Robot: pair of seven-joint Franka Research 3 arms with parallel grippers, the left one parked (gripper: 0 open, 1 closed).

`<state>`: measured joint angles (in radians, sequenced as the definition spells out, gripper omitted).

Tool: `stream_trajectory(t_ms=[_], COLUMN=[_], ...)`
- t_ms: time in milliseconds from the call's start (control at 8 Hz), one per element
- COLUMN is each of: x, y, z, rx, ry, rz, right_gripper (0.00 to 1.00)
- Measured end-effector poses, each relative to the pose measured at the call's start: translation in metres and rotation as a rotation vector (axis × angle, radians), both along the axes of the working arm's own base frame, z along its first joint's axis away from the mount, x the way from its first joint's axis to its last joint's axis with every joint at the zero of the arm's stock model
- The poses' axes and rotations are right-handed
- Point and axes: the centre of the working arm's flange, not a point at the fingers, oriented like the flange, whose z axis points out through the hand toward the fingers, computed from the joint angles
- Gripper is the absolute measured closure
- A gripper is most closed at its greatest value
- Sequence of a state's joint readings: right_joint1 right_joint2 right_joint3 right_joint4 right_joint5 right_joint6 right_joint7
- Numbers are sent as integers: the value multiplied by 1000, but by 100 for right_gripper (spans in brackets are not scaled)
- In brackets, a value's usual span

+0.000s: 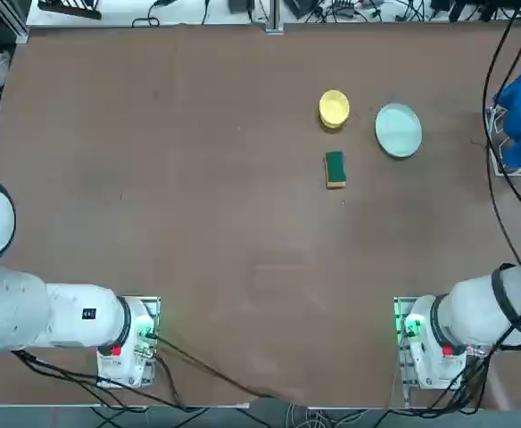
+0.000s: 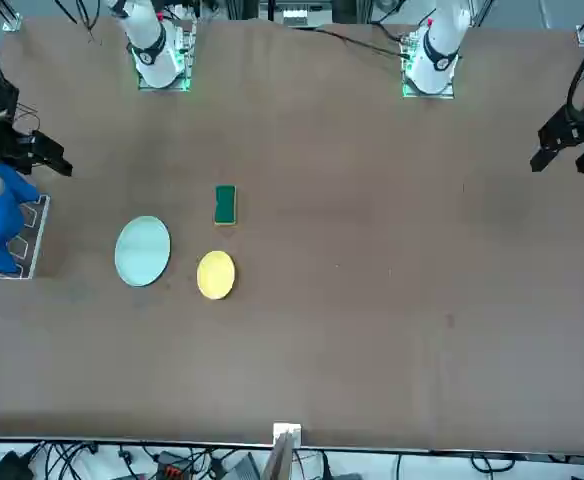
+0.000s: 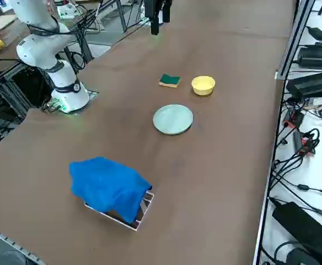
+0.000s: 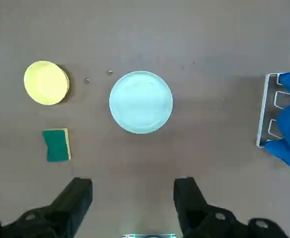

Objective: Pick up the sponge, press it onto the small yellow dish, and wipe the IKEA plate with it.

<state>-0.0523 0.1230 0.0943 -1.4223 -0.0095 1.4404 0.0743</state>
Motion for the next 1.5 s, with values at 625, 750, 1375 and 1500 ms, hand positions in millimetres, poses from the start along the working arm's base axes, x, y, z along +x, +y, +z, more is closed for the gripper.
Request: stream_trajectory(t_ms=[625,750,1375,1500], x=[3,6,5,-3], y=[-2,-1,9,19], z=[-8,-17,-81,-99], rx=[1,1,-3,-7], ry=[17,38,106,80], rz=[2,4,15,21], right_gripper=[0,0,0,0])
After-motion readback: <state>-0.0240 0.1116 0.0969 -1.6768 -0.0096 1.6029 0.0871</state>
